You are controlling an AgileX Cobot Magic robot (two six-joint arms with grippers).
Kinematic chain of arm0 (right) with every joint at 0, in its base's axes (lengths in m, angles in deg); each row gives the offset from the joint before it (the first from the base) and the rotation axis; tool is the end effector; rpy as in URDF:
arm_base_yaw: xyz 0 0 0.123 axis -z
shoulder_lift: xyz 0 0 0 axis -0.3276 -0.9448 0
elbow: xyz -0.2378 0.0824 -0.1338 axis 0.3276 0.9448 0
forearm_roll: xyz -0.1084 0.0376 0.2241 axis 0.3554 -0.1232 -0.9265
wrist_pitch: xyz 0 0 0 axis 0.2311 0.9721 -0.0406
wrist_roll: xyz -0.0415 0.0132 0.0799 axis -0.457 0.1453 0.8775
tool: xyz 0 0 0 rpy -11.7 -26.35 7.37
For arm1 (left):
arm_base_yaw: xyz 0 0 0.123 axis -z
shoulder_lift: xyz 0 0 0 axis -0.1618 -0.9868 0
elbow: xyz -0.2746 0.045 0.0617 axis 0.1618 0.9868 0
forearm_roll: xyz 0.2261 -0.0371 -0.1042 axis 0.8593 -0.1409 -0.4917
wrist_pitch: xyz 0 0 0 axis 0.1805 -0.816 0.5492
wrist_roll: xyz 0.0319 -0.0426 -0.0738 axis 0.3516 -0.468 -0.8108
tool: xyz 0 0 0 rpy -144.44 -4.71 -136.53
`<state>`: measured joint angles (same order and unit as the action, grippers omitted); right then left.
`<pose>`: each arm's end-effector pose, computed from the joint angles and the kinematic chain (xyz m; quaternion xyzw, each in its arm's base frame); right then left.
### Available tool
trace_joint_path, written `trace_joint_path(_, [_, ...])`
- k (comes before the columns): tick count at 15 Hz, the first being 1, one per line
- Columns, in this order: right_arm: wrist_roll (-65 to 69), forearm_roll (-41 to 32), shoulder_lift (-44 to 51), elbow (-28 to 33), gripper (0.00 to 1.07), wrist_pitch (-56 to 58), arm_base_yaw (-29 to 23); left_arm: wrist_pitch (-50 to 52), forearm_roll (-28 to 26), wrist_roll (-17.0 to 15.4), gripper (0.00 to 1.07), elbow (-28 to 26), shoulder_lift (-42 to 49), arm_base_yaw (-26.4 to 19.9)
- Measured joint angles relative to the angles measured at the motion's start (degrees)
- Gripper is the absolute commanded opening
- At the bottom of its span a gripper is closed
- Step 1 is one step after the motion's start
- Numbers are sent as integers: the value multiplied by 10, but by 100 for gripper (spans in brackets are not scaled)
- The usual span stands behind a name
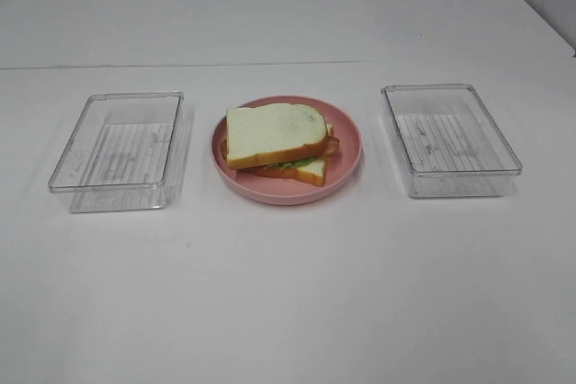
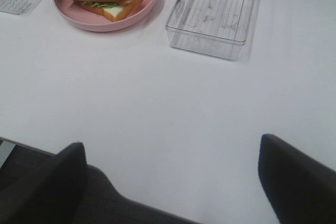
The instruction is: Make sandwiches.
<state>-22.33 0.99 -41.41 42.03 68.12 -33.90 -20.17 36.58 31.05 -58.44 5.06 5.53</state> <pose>0.0064 0.0092 0.2795 -0.1502 0.8644 0.0863 0.4720 -0.0062 -0.0020 0.2785 0.1305 0.8380 -0.0776 0.5241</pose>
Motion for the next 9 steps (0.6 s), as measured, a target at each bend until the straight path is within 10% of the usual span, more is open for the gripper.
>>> trace_joint_path(9, [0, -1, 0, 0, 83, 0, 19, 0, -1, 0, 89, 0, 0, -58])
